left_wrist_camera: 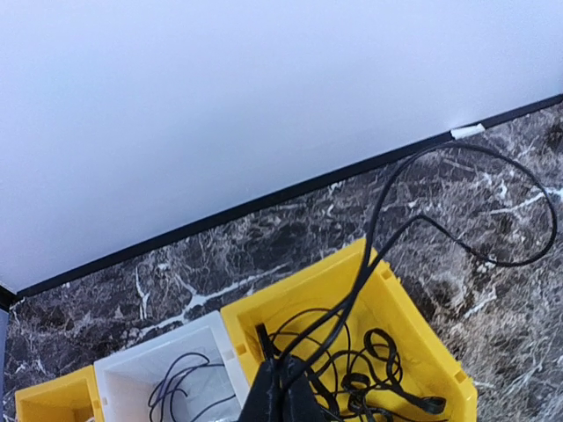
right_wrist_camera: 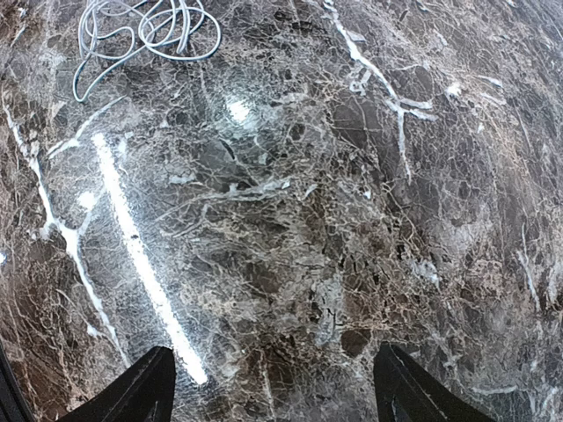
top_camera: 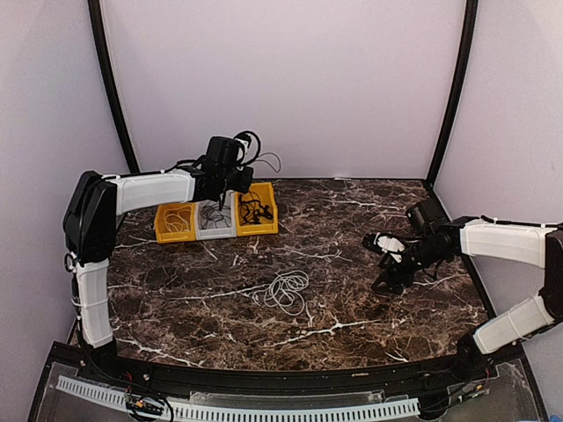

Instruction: Untangle the cables

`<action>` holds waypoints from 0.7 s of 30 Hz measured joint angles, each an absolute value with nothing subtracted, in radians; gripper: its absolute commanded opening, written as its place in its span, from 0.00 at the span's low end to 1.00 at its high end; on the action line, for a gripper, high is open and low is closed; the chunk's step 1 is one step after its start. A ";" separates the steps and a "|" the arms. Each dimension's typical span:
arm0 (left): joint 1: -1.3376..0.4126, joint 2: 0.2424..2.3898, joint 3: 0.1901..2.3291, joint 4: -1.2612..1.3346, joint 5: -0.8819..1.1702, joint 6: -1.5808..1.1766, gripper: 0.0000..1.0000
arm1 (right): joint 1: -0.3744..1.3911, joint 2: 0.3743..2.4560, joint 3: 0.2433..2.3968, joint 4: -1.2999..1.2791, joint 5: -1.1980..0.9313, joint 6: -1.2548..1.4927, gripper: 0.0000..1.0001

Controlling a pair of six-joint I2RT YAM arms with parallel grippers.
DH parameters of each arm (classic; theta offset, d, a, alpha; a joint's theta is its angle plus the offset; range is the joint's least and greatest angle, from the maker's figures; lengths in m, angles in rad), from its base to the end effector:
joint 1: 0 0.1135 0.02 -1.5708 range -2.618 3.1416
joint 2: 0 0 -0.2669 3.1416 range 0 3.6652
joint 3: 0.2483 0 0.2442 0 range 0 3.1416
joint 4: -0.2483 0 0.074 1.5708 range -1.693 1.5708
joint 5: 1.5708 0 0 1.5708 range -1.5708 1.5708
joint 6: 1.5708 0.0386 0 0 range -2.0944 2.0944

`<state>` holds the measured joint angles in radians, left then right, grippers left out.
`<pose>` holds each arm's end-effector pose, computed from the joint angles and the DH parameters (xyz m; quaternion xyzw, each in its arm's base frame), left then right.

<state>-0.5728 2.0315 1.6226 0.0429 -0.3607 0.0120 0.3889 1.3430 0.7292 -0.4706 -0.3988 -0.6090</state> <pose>0.4129 -0.2501 0.2741 0.1363 0.8055 -0.0122 0.5766 0.2155 0.1045 0.1894 -0.4971 0.8125 0.1652 0.2557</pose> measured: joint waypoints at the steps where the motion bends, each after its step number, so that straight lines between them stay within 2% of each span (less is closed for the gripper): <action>1: -0.571 2.035 1.612 0.033 -0.361 0.010 0.00 | 0.389 1.343 0.730 -0.471 -0.399 -0.609 0.79; 9: -0.560 2.093 1.642 -0.102 -0.402 -0.004 0.00 | 0.389 1.343 0.730 -0.471 -0.399 -0.609 0.79; 21: -0.546 2.222 1.858 -0.293 -0.469 0.110 0.00 | 0.389 1.343 0.730 -0.471 -0.399 -0.609 0.79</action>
<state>-0.5461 2.2219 1.8580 -0.2928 -0.4690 0.1101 0.3889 1.3430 0.7296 -0.4709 -0.3992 -0.6094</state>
